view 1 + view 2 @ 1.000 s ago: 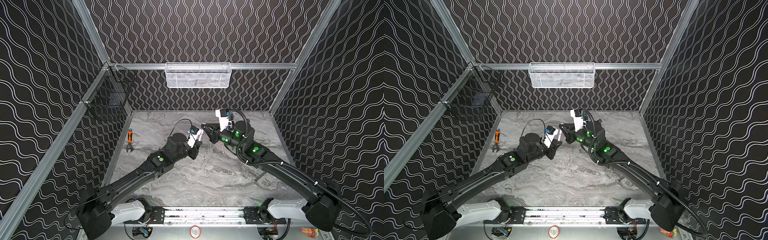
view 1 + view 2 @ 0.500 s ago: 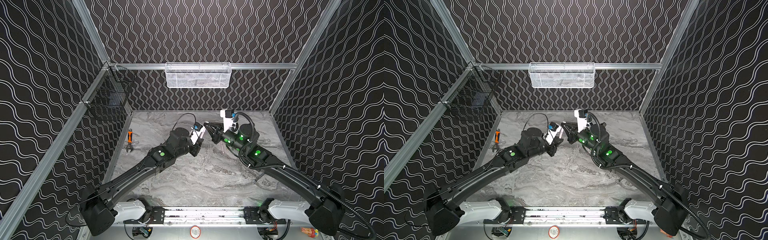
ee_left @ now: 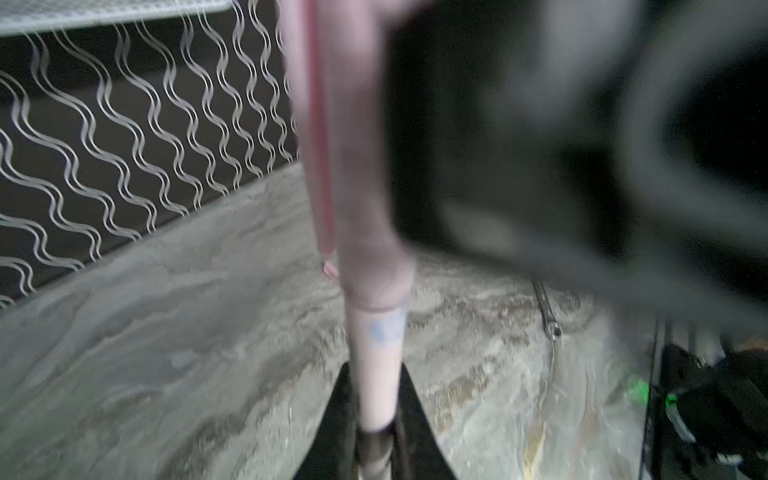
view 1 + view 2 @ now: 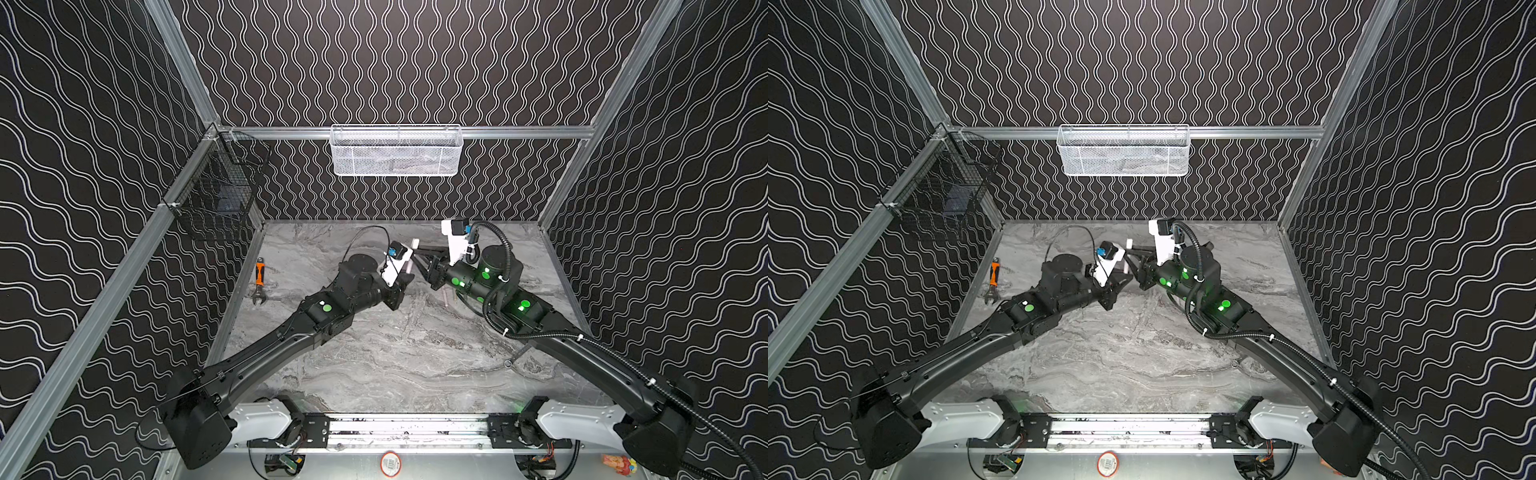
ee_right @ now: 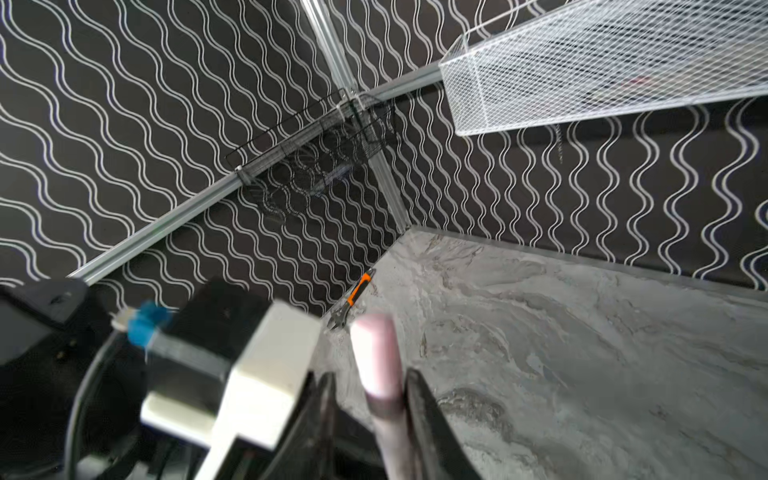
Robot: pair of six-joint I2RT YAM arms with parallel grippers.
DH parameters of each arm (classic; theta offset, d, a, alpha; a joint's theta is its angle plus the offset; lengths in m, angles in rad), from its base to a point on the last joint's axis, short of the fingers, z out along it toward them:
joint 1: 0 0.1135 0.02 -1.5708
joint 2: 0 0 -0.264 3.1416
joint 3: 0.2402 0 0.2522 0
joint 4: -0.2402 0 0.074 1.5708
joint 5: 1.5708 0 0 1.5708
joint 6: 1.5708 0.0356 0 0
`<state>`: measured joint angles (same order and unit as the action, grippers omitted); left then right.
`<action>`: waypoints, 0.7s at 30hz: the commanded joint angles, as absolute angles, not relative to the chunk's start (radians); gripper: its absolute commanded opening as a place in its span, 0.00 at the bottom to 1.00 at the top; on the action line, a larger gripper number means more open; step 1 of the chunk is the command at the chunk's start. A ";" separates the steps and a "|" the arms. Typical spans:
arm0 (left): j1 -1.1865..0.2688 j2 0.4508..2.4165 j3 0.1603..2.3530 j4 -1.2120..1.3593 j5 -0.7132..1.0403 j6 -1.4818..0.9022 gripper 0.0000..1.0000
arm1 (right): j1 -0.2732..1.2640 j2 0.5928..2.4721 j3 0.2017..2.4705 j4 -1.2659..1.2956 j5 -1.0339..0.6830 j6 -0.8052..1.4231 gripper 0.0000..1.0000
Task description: Insert the pens into the pen caps
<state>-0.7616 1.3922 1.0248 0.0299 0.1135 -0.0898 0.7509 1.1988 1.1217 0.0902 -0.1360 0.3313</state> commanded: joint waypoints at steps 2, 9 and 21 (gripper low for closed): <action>-0.761 1.391 1.004 0.173 0.195 -0.124 0.00 | 0.750 1.176 1.179 -0.022 -0.077 0.286 0.42; -0.761 1.380 0.997 0.171 0.235 -0.153 0.00 | 0.753 1.160 1.186 -0.108 -0.111 0.226 0.40; -0.760 1.364 0.989 0.183 0.277 -0.181 0.00 | 0.757 1.235 1.190 -0.060 -0.169 0.204 0.26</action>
